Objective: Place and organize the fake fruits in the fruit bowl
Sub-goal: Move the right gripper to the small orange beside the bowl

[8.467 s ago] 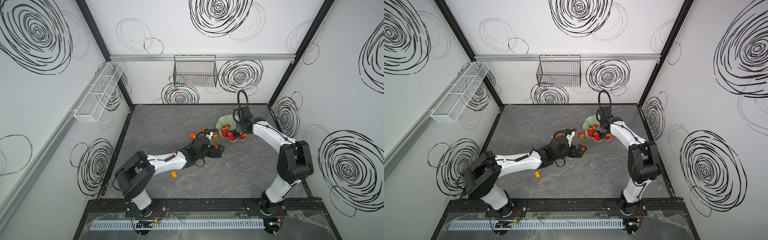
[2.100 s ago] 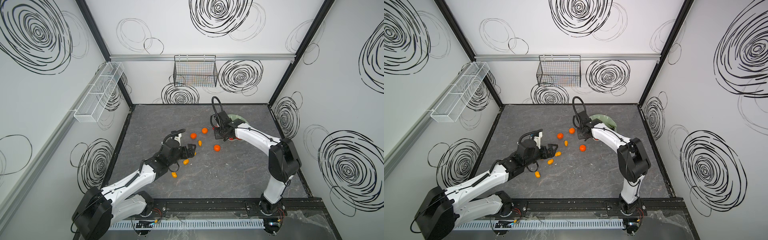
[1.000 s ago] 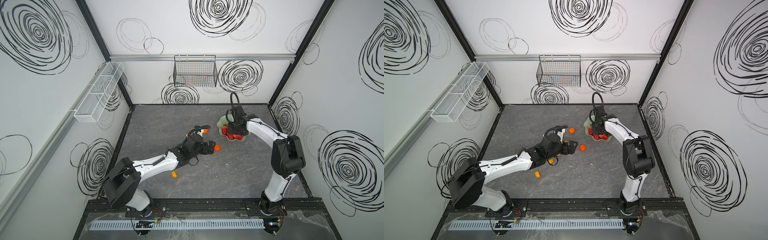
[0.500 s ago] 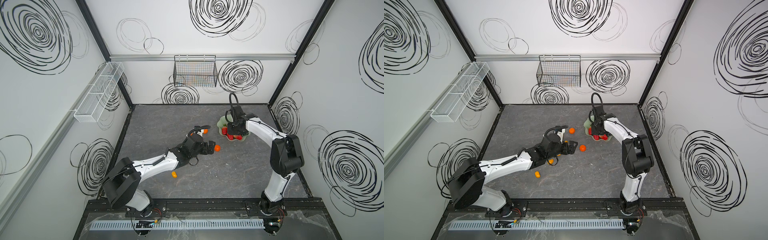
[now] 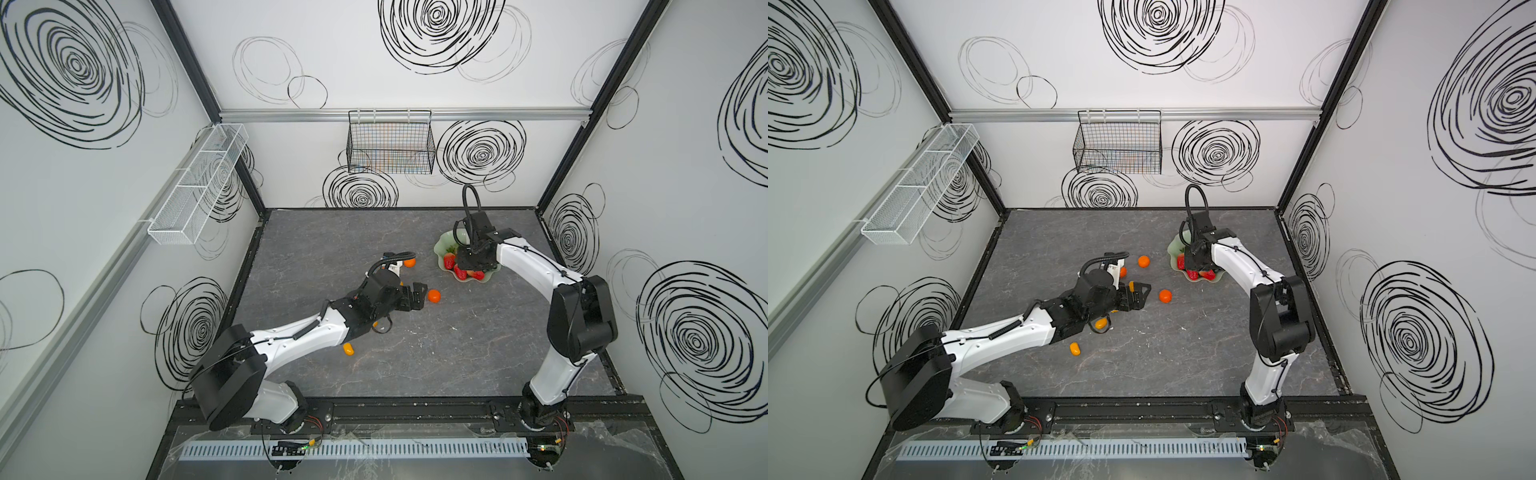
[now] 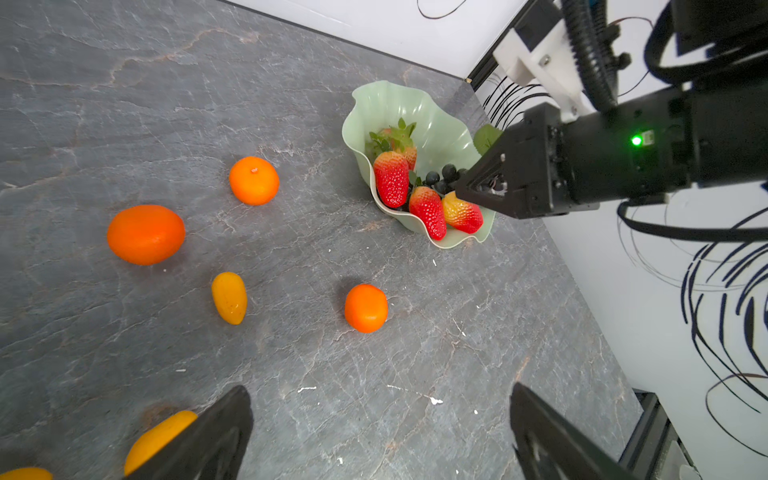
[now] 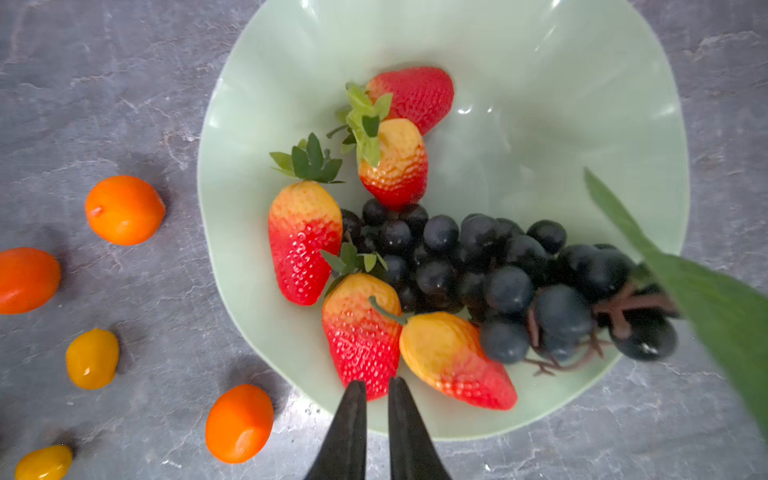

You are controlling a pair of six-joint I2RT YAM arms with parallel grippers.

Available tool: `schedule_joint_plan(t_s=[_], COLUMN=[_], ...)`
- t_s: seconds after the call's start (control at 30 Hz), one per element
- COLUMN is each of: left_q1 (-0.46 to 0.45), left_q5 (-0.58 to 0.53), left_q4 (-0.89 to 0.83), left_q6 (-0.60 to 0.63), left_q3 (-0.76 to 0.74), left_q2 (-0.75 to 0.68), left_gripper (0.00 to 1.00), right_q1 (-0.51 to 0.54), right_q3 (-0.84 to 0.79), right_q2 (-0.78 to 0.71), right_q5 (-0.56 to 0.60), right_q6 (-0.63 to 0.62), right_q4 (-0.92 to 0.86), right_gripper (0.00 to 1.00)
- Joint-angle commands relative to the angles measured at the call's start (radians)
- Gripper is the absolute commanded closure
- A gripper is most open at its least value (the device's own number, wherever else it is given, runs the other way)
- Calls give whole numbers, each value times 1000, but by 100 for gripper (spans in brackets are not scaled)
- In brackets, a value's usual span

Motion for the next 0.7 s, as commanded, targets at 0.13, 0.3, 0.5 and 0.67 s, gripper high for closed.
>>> schedule_joint_plan(t_s=[0.13, 0.3, 0.5, 0.67], left_q1=[12, 28, 76, 108], left_q5=[-4, 22, 71, 115], left_q4=[-40, -45, 28, 125], left_q6=[7, -21, -107, -165], left_q3=[-94, -187, -335, -421], left_q2=[-141, -222, -298, -317], left_gripper=[1, 1, 1, 1], right_q1=[93, 189, 247, 254], right_q3=[-98, -147, -194, -194], right_q2=[-142, -160, -113, -45], right_q5=[-28, -11, -17, -47], right_q6=[3, 11, 56, 69], right_q4=[91, 101, 140, 172], right_gripper=[80, 76, 63, 42])
